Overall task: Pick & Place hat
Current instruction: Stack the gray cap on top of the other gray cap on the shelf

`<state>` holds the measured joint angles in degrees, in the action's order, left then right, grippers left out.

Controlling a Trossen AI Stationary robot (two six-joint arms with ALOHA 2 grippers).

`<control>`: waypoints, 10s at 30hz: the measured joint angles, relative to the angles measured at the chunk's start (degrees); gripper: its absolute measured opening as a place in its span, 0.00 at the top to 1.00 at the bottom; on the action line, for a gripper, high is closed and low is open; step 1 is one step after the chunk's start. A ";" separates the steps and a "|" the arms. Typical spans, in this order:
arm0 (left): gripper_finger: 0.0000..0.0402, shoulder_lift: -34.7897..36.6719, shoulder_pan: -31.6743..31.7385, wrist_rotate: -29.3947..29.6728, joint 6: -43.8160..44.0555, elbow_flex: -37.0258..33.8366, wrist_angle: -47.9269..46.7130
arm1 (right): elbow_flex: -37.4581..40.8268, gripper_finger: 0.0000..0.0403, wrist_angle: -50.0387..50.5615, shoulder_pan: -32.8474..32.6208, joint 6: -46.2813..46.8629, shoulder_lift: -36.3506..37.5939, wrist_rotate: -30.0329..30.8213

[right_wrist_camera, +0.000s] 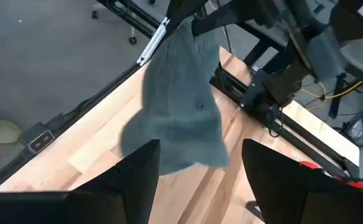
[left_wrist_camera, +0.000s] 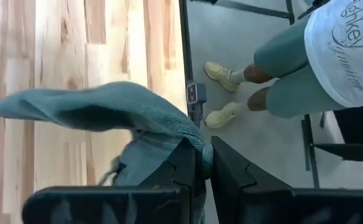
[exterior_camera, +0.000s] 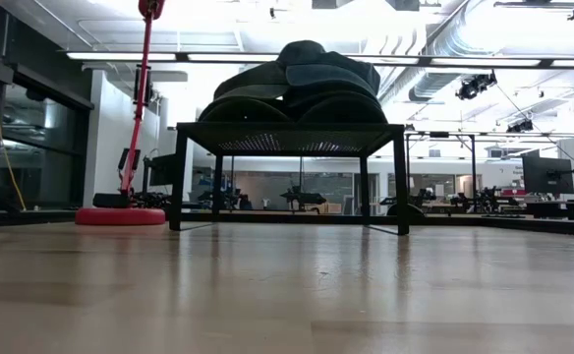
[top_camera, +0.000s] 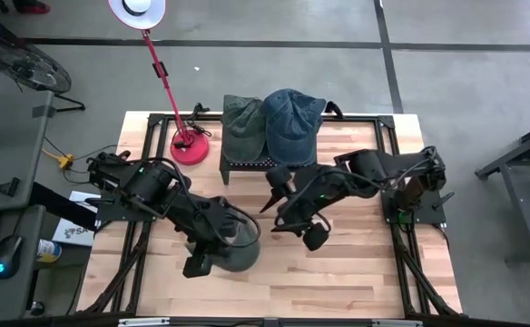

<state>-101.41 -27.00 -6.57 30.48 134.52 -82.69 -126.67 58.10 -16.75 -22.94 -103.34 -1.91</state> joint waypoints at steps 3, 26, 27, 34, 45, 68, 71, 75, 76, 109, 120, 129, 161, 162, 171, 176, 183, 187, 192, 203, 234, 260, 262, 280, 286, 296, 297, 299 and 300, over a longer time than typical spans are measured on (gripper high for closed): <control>0.94 0.00 0.00 0.90 -1.76 0.00 1.53 | 0.02 0.45 -2.24 -0.02 -0.02 -1.28 -0.27; 0.94 0.00 0.00 2.54 -4.76 0.00 3.73 | 0.04 0.45 -5.45 3.95 -1.07 -7.62 -2.99; 0.94 0.00 0.00 2.83 -4.78 0.00 3.66 | 0.02 0.45 -4.57 4.05 -0.30 -7.62 -2.81; 0.94 0.00 -0.04 3.15 -5.24 0.00 2.77 | 0.02 0.45 8.93 7.58 7.66 -7.62 -8.58; 0.94 0.03 -0.04 7.01 -10.75 0.44 1.42 | 11.86 0.45 3.36 11.54 13.54 -7.01 -23.33; 0.94 0.68 -0.02 14.79 -17.79 0.48 -1.49 | 24.46 0.45 -16.92 11.91 23.19 -5.72 -24.20; 0.94 0.84 -0.05 16.02 -18.66 0.48 -1.94 | 24.48 0.45 -18.04 11.89 24.47 -5.72 -25.12; 0.94 0.87 -0.04 19.27 -18.69 0.48 -3.58 | 24.48 0.47 -19.88 11.71 25.53 -5.72 -26.13; 0.94 0.87 -0.03 19.47 -18.67 0.48 -4.09 | 24.48 0.48 -19.82 11.57 25.53 -5.72 -26.13; 0.95 0.96 -0.02 22.56 -18.20 0.48 -7.33 | 24.44 0.99 -16.60 8.85 27.96 -2.81 -19.24; 0.95 0.96 -0.02 30.04 -18.23 0.48 -7.24 | 24.39 0.99 -14.24 7.55 31.97 -0.76 -14.00; 0.95 0.96 -0.04 25.31 -18.24 0.46 -7.31 | 24.30 0.99 -6.39 3.59 33.26 1.23 -9.99; 0.95 3.67 5.42 22.63 -22.45 0.51 -7.33 | 24.44 0.64 3.22 2.12 36.53 14.24 7.58; 0.95 3.89 6.35 21.90 -23.47 0.52 -7.33 | 24.44 0.63 3.67 2.16 36.96 14.93 8.54; 0.95 5.97 17.54 15.02 -33.15 0.48 -7.34 | 24.41 0.65 6.98 2.12 38.75 19.45 13.82; 0.95 7.37 22.28 12.58 -38.13 0.46 -6.71 | 24.41 0.65 9.18 2.14 39.23 20.47 14.17; 0.95 10.58 25.85 9.92 -45.37 0.47 1.72 | 24.41 0.65 12.50 2.14 37.02 20.55 15.24; 0.95 12.52 28.48 9.89 -46.73 0.50 5.23 | 24.41 0.65 12.43 2.14 33.34 20.55 15.49; 0.95 14.12 34.14 8.32 -49.19 0.47 6.09 | 24.41 0.65 12.44 2.14 29.52 20.55 15.60; 0.95 14.97 51.30 -10.55 -61.88 0.48 6.68 | 24.41 0.65 12.33 2.19 29.69 20.55 28.11; 0.95 4.89 71.63 -43.78 -87.89 0.48 -2.79 | 24.41 0.65 11.95 11.59 43.50 20.53 33.43; 0.95 -2.45 71.63 -32.35 -87.18 0.26 6.73 | 24.41 0.65 11.93 11.91 43.91 20.51 35.93; 0.95 -3.08 71.63 -31.49 -86.04 0.26 8.50 | 24.41 0.65 11.95 11.91 43.93 20.51 35.93; 0.95 -9.95 70.83 -24.35 -79.24 0.28 9.34 | 24.41 0.65 11.97 11.89 45.00 20.49 39.10; 0.95 -11.24 69.29 -20.61 -78.14 0.31 8.88 | 24.41 0.65 11.97 11.89 44.92 20.49 41.23; 0.77 -11.17 66.85 -11.82 -74.10 0.31 10.74 | 24.41 0.65 11.95 11.89 43.50 20.49 40.48; 0.76 -11.17 66.62 -11.24 -73.50 0.31 10.72 | 24.41 0.65 11.93 11.89 43.50 20.49 40.16; 0.74 -11.17 66.62 -10.46 -73.05 0.31 10.72 | 24.41 0.65 11.92 11.89 43.48 20.49 39.31; 0.74 -11.04 66.43 -10.33 -72.72 0.31 10.68 | 24.41 0.65 11.85 11.89 43.47 20.49 38.87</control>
<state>-112.45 39.42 -16.91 -42.24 134.82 -72.01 -102.26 69.95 -4.86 20.53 -82.85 36.96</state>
